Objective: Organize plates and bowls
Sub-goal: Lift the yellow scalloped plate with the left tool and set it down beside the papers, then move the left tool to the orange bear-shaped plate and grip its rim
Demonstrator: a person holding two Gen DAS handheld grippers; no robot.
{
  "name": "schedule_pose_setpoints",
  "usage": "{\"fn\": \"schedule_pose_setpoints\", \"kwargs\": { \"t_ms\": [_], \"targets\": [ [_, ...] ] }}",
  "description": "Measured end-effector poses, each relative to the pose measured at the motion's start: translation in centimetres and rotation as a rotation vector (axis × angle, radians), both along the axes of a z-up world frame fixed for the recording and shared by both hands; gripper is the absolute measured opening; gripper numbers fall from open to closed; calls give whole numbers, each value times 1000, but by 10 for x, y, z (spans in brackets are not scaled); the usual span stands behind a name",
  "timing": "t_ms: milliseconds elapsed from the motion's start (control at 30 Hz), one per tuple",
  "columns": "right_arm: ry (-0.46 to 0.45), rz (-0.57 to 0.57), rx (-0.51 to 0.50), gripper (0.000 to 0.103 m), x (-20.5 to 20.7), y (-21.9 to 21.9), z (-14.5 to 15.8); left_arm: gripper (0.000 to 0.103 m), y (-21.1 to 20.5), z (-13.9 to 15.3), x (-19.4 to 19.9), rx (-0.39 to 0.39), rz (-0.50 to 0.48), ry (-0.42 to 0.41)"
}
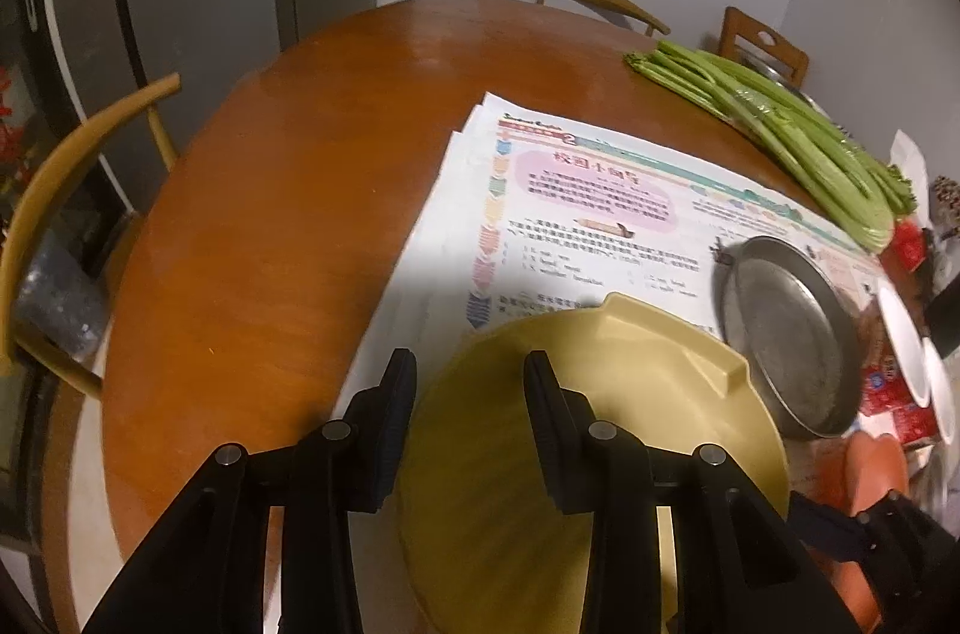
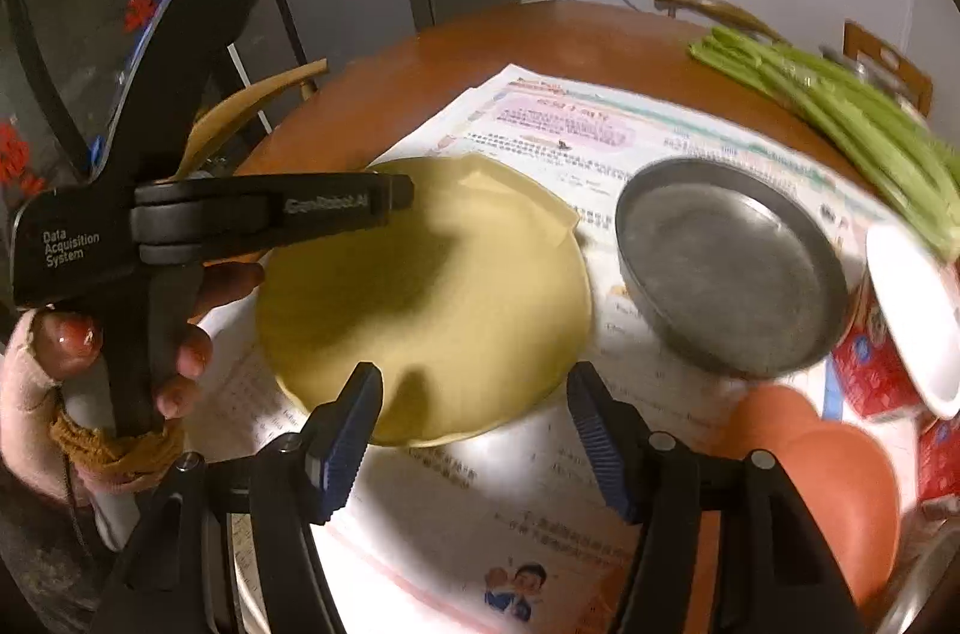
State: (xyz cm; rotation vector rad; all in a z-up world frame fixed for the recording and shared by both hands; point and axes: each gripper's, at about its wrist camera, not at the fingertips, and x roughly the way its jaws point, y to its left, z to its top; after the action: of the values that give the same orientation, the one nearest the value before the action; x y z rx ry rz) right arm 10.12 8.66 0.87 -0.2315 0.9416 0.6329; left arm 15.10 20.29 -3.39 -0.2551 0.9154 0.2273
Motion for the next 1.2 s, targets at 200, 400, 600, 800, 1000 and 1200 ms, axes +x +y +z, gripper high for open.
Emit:
{"fn": "schedule_pose_setpoints", "kwargs": {
  "t_ms": [200, 400, 600, 800, 1000, 1200],
  "targets": [
    [10, -14, 1, 65, 10, 2, -3, 39, 9, 4, -1, -36, 3, -18],
    [-17, -41, 26, 65, 7, -12, 4, 40, 14, 13, -16, 5, 48, -44],
    [-43, -62, 73, 65, -8, -38, 25, 49, 9, 44, -55, 39, 88, -130],
    [-79, -43, 88, 65, -45, -76, 43, 51, -29, 66, -93, 9, 23, -198],
    [-73, -74, 76, 65, -76, -122, 49, 53, -85, 69, -111, -35, -81, -204],
    [-28, -98, 91, 65, -93, -154, 45, 53, -137, 65, -115, -31, -183, -175]
  ]
}}
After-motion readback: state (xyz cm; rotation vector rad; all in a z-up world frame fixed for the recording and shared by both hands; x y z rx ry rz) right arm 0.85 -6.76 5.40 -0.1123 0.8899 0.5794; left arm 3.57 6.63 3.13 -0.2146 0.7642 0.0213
